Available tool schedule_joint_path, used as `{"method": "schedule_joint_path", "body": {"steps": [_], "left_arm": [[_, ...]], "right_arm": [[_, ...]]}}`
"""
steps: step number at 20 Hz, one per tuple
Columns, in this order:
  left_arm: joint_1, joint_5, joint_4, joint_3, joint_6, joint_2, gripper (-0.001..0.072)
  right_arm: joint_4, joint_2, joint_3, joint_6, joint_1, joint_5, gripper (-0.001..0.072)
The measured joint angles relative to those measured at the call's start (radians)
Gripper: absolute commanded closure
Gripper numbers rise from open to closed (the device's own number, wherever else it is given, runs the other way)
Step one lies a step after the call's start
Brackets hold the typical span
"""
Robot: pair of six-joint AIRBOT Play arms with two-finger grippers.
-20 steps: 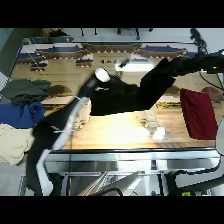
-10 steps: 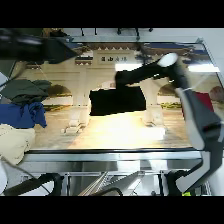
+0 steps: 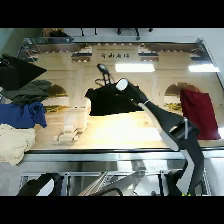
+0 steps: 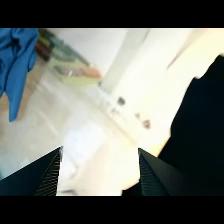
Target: Fold the shirts.
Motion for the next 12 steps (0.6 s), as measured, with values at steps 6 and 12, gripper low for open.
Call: {"method": "schedule_joint_path", "body": {"steps": [6, 12], "left_arm": [[0.003, 0.054, 0.011, -0.179, 0.015, 0.081, 0.0693], [0.003, 0.068, 0.010, -0.229, 0.017, 0.100, 0.0693]], "right_arm": [[-0.199, 0.101, -0.003, 0.084, -0.318, 0.267, 0.0023], [-0.264, 0.018, -0.010, 0.117, -0.564, 0.443, 0.0023]]}}
